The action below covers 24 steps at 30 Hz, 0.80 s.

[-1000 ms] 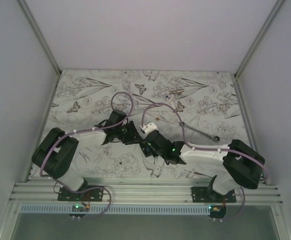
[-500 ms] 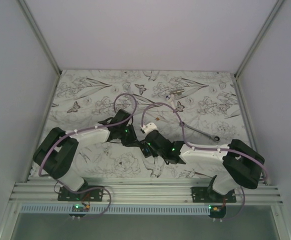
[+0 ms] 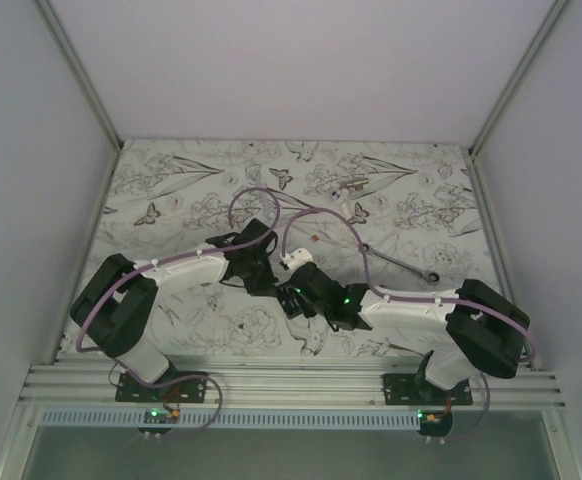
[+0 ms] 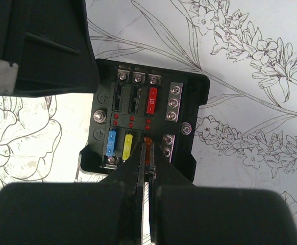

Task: Snap on the fuse box
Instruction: Install the fuse at the fuse box base.

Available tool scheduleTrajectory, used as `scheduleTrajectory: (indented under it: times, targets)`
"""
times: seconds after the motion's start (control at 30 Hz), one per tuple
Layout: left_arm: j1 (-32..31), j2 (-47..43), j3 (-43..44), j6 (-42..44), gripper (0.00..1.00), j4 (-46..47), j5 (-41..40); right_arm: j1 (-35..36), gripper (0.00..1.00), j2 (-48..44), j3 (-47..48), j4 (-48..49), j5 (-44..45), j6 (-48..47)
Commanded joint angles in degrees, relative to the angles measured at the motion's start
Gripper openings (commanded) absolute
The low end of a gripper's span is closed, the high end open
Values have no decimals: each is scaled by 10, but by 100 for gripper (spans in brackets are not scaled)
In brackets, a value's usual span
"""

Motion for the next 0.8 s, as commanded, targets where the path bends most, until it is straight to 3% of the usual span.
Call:
scheduleTrajectory:
  times: [0.0, 0.43, 0.77]
  targets:
    - [-3, 13, 19, -17, 0, -56, -50, 5, 0, -10, -25, -73, -2, -8]
    - [-6, 23, 23, -39, 0, -50, -33, 25, 0, 84, -19, -89, 19, 4]
    - [13, 7, 1, -68, 0, -31, -20, 28, 0, 51, -43, -116, 13, 61]
